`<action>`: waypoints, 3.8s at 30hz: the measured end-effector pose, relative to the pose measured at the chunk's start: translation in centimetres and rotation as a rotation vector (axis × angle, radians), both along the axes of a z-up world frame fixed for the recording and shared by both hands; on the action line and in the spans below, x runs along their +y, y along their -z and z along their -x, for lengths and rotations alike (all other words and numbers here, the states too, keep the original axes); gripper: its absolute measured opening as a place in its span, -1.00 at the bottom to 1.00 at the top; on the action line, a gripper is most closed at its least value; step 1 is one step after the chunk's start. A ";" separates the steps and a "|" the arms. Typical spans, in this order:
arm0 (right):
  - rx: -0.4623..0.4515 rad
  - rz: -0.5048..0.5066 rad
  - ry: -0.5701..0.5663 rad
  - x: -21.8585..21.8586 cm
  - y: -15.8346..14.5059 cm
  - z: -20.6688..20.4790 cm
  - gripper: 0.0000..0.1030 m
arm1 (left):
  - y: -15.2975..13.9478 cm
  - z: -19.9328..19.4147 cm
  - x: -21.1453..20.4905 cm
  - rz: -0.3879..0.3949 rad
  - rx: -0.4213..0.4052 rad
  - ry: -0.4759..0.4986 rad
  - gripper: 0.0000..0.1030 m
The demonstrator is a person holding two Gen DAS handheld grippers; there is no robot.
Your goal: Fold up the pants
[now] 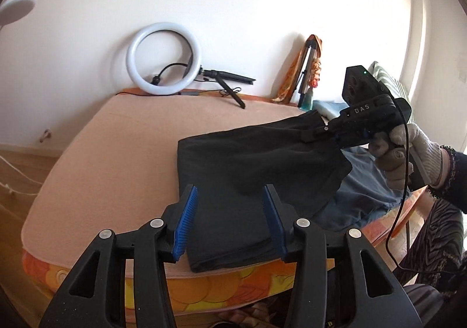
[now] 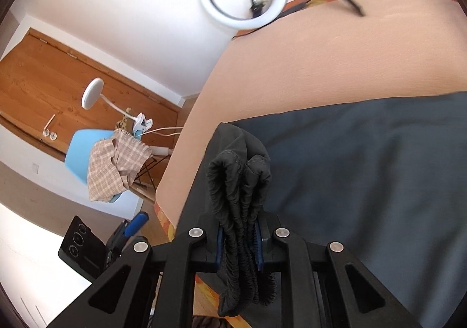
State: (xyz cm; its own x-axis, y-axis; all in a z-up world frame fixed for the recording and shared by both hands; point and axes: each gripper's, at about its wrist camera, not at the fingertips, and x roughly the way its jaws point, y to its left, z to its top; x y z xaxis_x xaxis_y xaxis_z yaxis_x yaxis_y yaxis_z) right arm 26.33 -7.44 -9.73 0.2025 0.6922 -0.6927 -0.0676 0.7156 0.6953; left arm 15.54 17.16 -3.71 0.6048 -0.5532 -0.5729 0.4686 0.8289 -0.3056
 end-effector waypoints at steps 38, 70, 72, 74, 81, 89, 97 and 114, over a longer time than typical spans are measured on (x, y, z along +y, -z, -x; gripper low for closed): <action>0.005 0.217 0.235 -21.6 -5.3 8.1 -0.72 | 0.4 -0.7 -12.7 0.084 0.060 0.224 0.13; 0.105 0.457 0.459 -39.0 -4.8 13.7 -0.71 | 0.6 -0.7 -19.2 0.042 0.119 0.331 0.37; 0.117 0.477 0.454 -39.2 -3.9 13.6 -0.71 | 0.7 -0.7 -19.5 0.033 0.121 0.340 0.37; 0.130 0.487 0.456 -39.3 -3.0 13.6 -0.71 | 0.8 -0.5 -19.9 0.016 0.119 0.350 0.37; 0.142 0.521 0.455 -39.8 -1.1 13.6 -0.70 | 1.9 0.1 -20.9 -0.058 0.127 0.374 0.37; 0.101 0.665 0.401 -37.9 -2.5 13.3 -0.39 | 3.4 1.4 -21.5 -0.156 0.129 0.390 0.37; -0.037 0.725 0.416 -34.3 -7.1 13.5 0.15 | 3.2 0.9 -19.5 -0.016 0.206 0.331 0.37; -0.119 0.378 0.056 -16.6 -7.4 7.7 0.21 | 5.6 -0.8 -17.0 0.278 0.422 0.187 0.38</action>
